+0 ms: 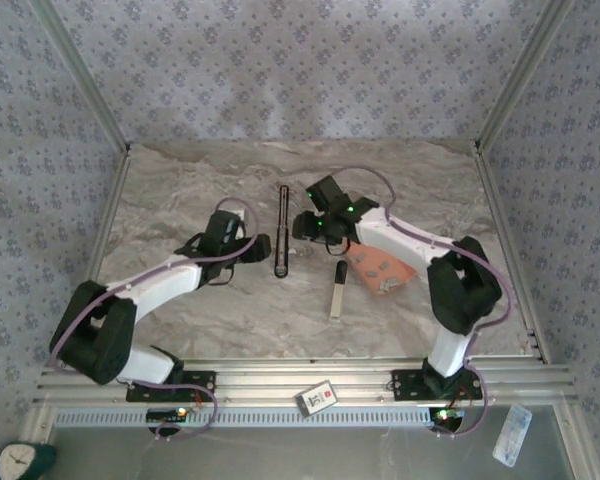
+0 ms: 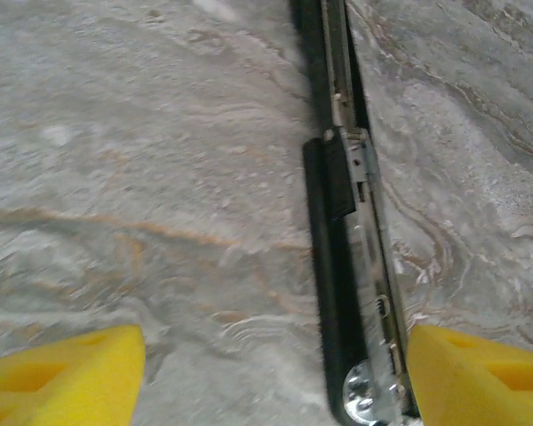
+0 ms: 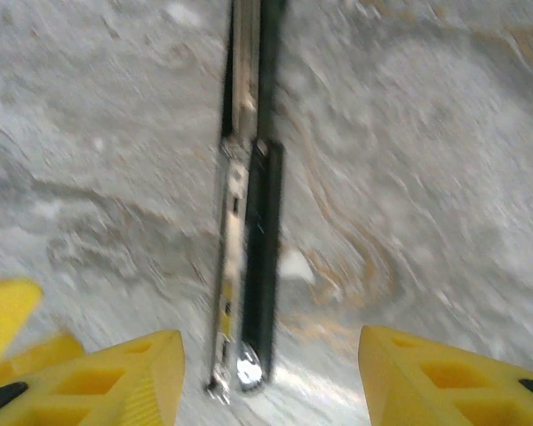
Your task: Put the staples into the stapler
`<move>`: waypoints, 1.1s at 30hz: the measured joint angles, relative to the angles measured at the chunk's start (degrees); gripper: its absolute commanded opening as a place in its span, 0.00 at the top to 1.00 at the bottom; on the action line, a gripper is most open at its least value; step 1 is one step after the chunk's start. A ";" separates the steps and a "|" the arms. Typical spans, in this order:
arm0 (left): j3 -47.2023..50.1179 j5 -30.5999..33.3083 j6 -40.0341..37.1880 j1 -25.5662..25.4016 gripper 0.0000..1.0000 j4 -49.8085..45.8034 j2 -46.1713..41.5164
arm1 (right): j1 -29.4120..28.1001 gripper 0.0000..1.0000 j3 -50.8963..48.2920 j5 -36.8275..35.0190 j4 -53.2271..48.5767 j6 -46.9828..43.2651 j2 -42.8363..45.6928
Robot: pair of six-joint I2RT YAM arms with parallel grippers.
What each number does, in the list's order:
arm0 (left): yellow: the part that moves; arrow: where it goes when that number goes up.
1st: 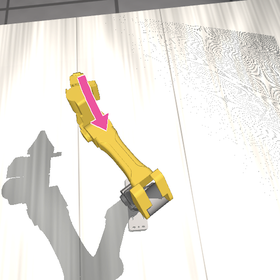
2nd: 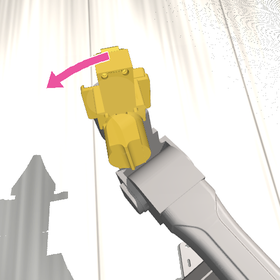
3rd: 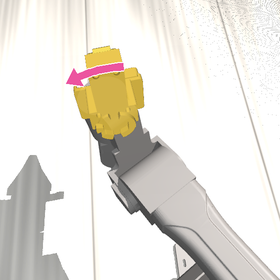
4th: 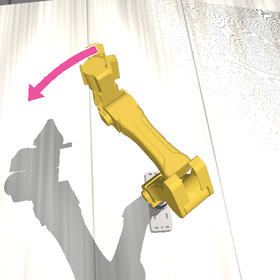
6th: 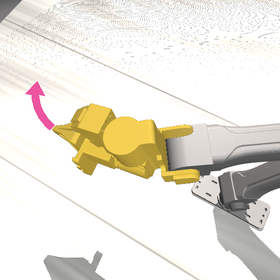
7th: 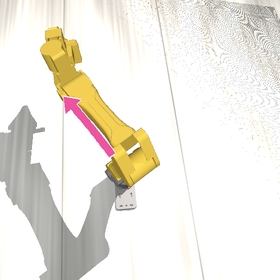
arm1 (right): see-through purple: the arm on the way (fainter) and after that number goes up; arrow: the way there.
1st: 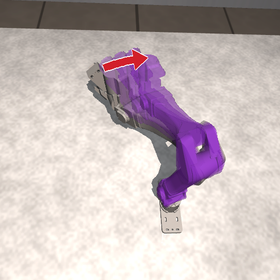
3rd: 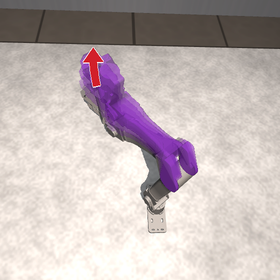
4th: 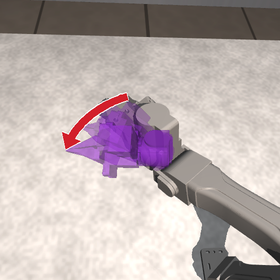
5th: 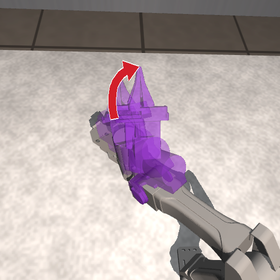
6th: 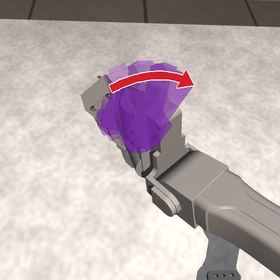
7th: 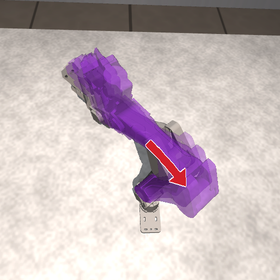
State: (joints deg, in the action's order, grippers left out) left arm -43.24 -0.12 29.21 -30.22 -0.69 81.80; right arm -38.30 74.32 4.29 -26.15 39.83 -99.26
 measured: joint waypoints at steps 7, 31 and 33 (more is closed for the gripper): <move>-7.82 2.84 -0.02 -5.16 0.22 -2.78 6.84 | -1.11 0.44 -12.57 -6.82 -7.06 1.18 14.27; -12.48 6.51 0.46 -7.08 0.22 -4.57 11.28 | -5.25 0.46 -19.82 -11.89 -4.33 6.01 8.83; -12.48 7.02 0.46 -7.08 0.22 -4.61 11.28 | -5.25 0.50 -19.56 -12.09 -4.20 5.81 7.34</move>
State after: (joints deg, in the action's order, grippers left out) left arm -55.72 6.90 29.67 -37.30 -5.30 93.08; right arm -43.55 54.76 -7.79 -30.35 45.65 -91.92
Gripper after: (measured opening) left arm 0.777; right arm 0.526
